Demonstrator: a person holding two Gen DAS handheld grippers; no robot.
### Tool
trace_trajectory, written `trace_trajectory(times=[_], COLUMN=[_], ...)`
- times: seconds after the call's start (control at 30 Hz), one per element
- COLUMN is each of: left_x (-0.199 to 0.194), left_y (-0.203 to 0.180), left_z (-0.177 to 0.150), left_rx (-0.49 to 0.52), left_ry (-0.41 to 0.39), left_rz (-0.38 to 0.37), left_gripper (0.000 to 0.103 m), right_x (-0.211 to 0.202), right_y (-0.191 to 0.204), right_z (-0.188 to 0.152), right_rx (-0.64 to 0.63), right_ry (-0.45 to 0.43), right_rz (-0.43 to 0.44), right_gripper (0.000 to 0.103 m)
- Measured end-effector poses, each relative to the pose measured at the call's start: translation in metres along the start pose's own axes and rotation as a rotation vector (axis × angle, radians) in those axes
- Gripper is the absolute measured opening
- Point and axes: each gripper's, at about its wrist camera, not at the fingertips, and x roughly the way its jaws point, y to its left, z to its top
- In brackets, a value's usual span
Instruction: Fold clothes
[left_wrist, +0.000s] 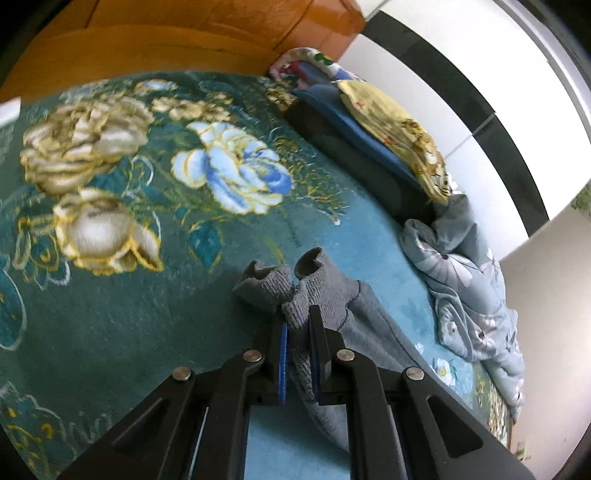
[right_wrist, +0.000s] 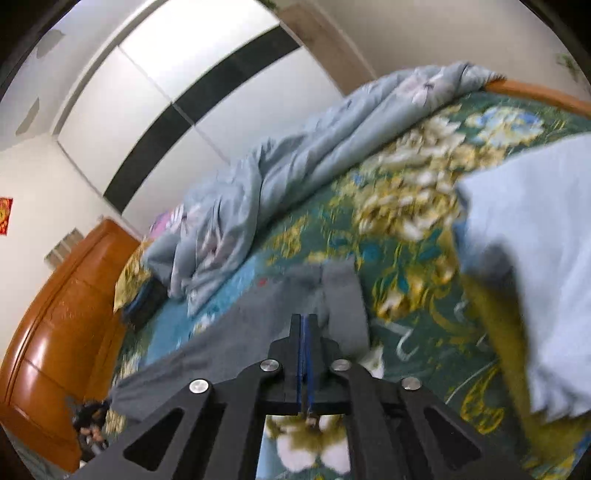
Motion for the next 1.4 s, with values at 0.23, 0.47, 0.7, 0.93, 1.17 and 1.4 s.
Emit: trace_trajectory(times=[0.23,0.47,0.7,0.93,1.17,1.4], left_x=[0.018,0.020,0.044,0.057,0.035,-0.059], left_y=[0.022,0.046,0.040,0.017,-0.008,-0.019], left_z=[-0.005,-0.010,-0.010,-0.006,0.002,0.005], left_rx=[-0.059,-0.100,-0.092,0.000,0.077,0.147], left_ry=[0.042,0.078,0.080,0.055,0.032,-0.024], left_rz=[-0.036,-0.086,-0.117,-0.085,-0.042,-0.160], left_gripper=[0.013,0.059,0.061,0.041,0.019,0.018], right_x=[0.052,0.086,0.118,0.133,0.137,0.076], right_y=[0.003,0.000,-0.007,-0.006,-0.006,0.029], right_z=[-0.030,-0.046,-0.045,-0.031,-0.021,-0.002], right_rx=[0.011,0.108,0.236,0.283,0.307,0.156], right_ry=[0.097,0.133,0.110,0.059,0.068,0.036], right_rz=[0.037,0.094,0.128,0.098,0.068,0.114], right_gripper=[0.042,0.069,0.074,0.074,0.020,0.013])
